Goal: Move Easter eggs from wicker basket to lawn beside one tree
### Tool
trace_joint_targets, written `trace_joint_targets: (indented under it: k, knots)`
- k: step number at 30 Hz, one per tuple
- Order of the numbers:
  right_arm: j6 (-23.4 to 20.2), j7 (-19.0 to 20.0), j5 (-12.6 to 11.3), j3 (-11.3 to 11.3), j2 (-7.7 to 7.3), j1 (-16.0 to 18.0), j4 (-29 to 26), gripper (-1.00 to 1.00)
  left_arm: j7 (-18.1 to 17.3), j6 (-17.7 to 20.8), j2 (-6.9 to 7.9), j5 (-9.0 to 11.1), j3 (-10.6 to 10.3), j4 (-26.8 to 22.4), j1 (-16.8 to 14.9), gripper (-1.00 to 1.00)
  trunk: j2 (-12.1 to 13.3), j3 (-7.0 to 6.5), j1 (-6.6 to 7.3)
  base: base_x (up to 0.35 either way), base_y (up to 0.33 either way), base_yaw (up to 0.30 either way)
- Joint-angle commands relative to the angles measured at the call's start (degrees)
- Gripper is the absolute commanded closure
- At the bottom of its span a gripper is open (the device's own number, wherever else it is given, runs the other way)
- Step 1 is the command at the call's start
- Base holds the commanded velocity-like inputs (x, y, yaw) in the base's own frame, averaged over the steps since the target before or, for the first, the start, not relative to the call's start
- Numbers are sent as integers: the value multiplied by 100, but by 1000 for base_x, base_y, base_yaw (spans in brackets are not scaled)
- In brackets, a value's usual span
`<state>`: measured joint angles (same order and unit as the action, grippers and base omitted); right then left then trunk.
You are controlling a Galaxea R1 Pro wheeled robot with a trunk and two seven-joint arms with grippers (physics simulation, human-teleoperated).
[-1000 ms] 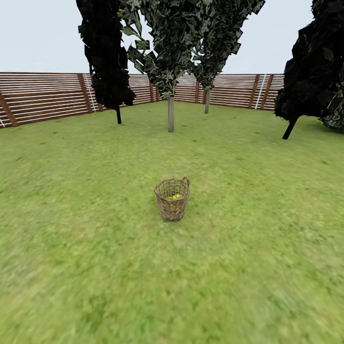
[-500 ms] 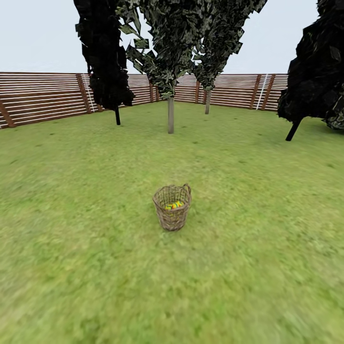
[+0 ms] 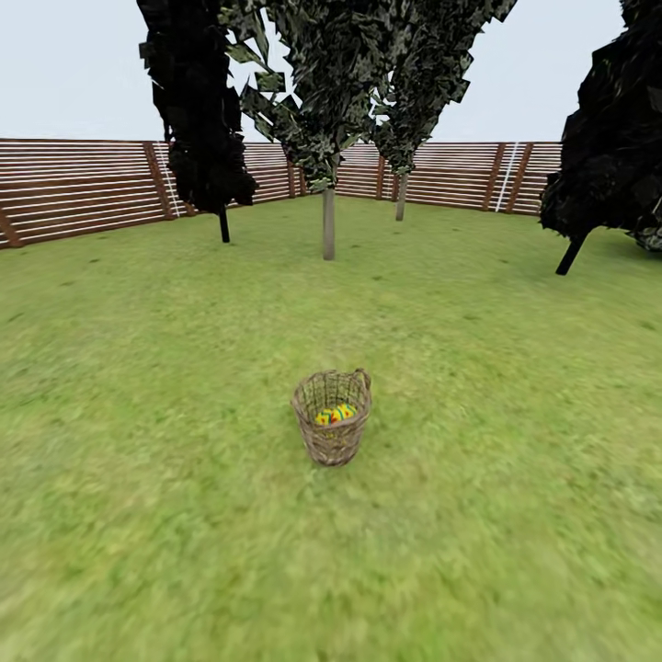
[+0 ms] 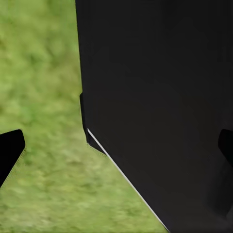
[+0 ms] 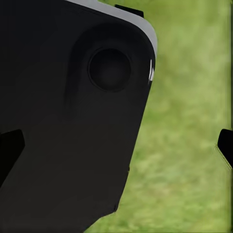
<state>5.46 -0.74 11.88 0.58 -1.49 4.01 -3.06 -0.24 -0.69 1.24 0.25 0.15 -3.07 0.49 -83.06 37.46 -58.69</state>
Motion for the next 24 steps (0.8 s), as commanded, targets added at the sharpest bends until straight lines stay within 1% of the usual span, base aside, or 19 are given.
trace_joint_targets:
  k: [1,24]
  knots:
    - [17,-6,34,3,-1,3,7,-100,-3,-8,2,2,1,-9,3,-100,-2,4,-3,334,0,0]
    - [19,-7,43,2,-1,3,8,-100,-3,-7,1,2,1,-9,3,-100,-2,4,-3,334,0,0]
